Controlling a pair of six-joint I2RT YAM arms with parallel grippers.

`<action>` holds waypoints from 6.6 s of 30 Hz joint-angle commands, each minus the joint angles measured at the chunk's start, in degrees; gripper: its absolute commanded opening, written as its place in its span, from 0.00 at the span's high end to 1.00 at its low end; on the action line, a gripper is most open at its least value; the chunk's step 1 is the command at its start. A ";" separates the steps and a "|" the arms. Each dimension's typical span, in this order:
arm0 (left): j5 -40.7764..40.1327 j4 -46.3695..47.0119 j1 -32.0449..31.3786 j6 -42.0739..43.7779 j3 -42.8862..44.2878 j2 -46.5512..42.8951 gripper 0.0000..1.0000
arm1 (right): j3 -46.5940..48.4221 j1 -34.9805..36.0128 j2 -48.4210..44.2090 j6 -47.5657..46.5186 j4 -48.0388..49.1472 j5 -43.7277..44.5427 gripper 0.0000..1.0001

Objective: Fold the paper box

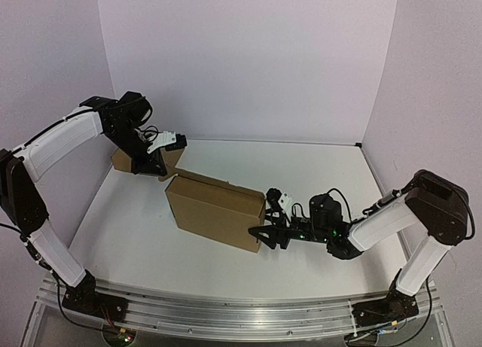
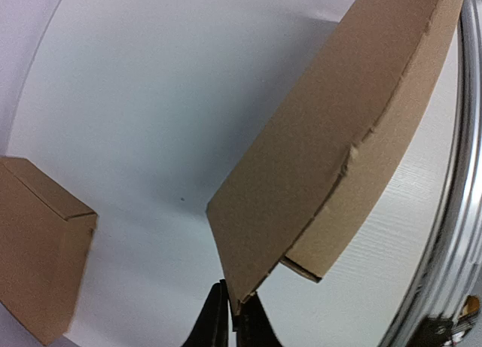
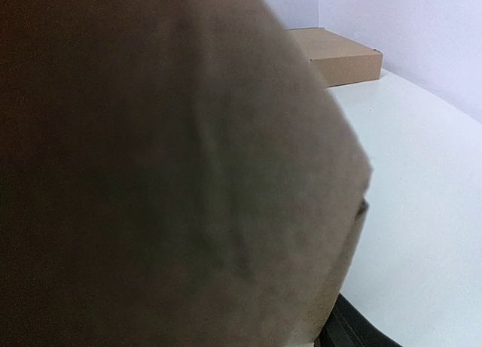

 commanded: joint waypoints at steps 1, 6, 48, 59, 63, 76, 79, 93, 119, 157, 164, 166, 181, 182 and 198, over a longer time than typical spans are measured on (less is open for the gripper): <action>-5.93 3.20 -1.66 -6.13 3.33 0.93 1.00 | 1.64 -0.19 -1.49 -0.33 -1.11 1.40 0.49; 0.07 -1.37 -2.82 -22.53 13.08 5.63 1.00 | 4.39 0.17 0.54 3.50 -2.56 4.44 0.53; 13.03 4.76 -0.52 -36.46 22.23 9.47 1.00 | 8.57 3.04 1.93 8.37 -17.47 22.89 0.61; -0.82 8.09 -4.39 -23.19 12.41 4.06 1.00 | 9.31 3.35 -0.61 -1.70 -23.22 32.41 0.63; 3.48 2.64 -3.63 -25.97 16.10 6.73 1.00 | 9.07 3.58 -2.68 -11.98 -23.22 33.77 0.63; 23.33 3.63 0.18 -42.41 11.85 9.10 1.00 | 9.11 3.58 -3.70 -11.93 -24.91 33.34 0.64; 21.35 5.65 0.16 -41.89 9.59 8.22 1.00 | 8.74 3.57 -4.19 -11.36 -24.88 32.15 0.64; 13.18 10.83 0.09 -37.29 2.78 4.51 1.00 | 7.50 3.52 -5.39 -6.31 -23.04 25.25 0.65; 5.27 15.61 -6.68 -32.70 -4.82 -0.64 1.00 | 8.62 3.48 -5.60 1.88 -22.01 21.03 0.67; 11.58 20.80 -6.75 -38.41 -15.00 5.02 1.00 | 6.86 2.35 -5.16 11.93 -21.82 18.51 0.69; 9.38 23.97 -6.33 -35.37 -16.16 7.17 1.00 | 5.77 1.58 -4.67 14.19 -20.96 17.26 0.70; 9.43 24.29 -6.32 -34.72 -14.67 8.10 1.00 | 5.86 1.60 -4.50 14.65 -20.92 17.17 0.70; 5.17 24.35 -6.32 -27.61 -12.02 8.79 1.00 | 7.14 1.58 -4.33 15.40 -20.79 14.05 0.47; 4.60 24.28 -6.32 -25.72 -11.86 8.91 1.00 | 6.48 1.60 -5.31 14.93 -21.00 14.18 0.45; 4.14 21.52 -6.24 -6.02 -7.24 10.98 1.00 | 2.71 1.64 -23.42 3.67 -39.86 5.87 0.02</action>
